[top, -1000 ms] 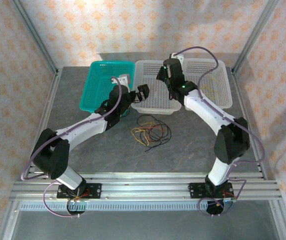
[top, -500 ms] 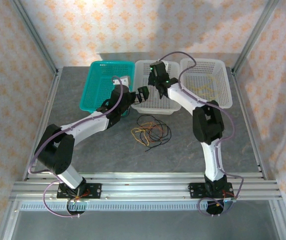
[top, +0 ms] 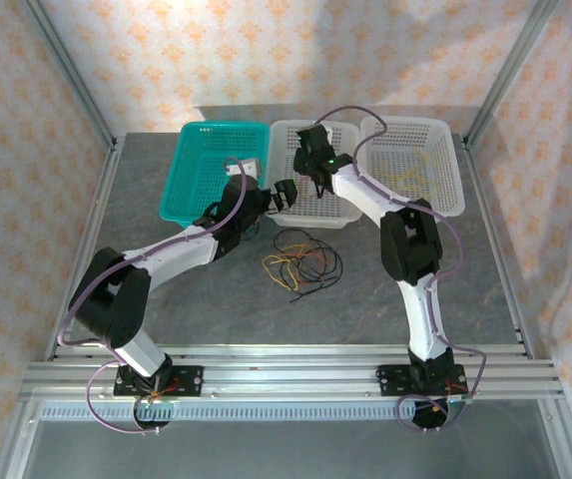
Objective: Untangle the cables
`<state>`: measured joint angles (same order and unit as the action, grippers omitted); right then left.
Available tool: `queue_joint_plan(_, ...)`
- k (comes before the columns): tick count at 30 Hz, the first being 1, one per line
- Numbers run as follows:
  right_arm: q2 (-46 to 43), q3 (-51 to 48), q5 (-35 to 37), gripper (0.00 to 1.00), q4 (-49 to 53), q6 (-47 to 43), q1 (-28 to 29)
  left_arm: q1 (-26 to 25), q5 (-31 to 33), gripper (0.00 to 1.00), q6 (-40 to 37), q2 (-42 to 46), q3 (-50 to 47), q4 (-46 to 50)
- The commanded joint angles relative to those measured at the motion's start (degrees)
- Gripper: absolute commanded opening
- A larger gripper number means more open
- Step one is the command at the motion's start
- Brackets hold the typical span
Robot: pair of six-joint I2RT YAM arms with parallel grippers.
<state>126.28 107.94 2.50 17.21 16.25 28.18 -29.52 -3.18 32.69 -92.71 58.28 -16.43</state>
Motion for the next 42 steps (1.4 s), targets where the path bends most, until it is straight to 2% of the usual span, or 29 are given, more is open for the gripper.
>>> queue_joint_plan(1, -4.75, -1.27, -0.04, 0.40, 0.62, -0.08, -0.10, 0.20, -0.76, 0.99, -0.66, 2.80, -1.32, 1.68)
queue_joint_plan(6, -12.35, -9.55, -3.71, 0.39, -2.79, -2.11, 0.18, -0.25, -1.83, 1.00, -2.16, 6.70, -4.35, 3.25)
queue_joint_plan(15, -28.25, -28.90, -3.95, 0.35, -7.92, -3.64, 3.14, -1.79, -0.89, 0.99, -2.54, 14.67, -11.40, 5.92)
queue_joint_plan(24, -40.37, -42.75, -6.08, 0.27, -6.03, -4.87, 7.69, -6.27, 1.05, 0.99, -0.07, 18.08, -17.01, 5.42)
queue_joint_plan(31, -44.13, -48.67, -11.56, 0.20, -2.42, -6.49, 9.56, -9.29, 2.91, 0.99, 3.05, 18.41, -20.93, 3.24)
queue_joint_plan(42, -41.72, -51.58, -18.74, 0.22, -1.39, -10.66, 10.19, -10.63, 2.21, 0.98, 9.67, 22.56, -30.70, -3.31)
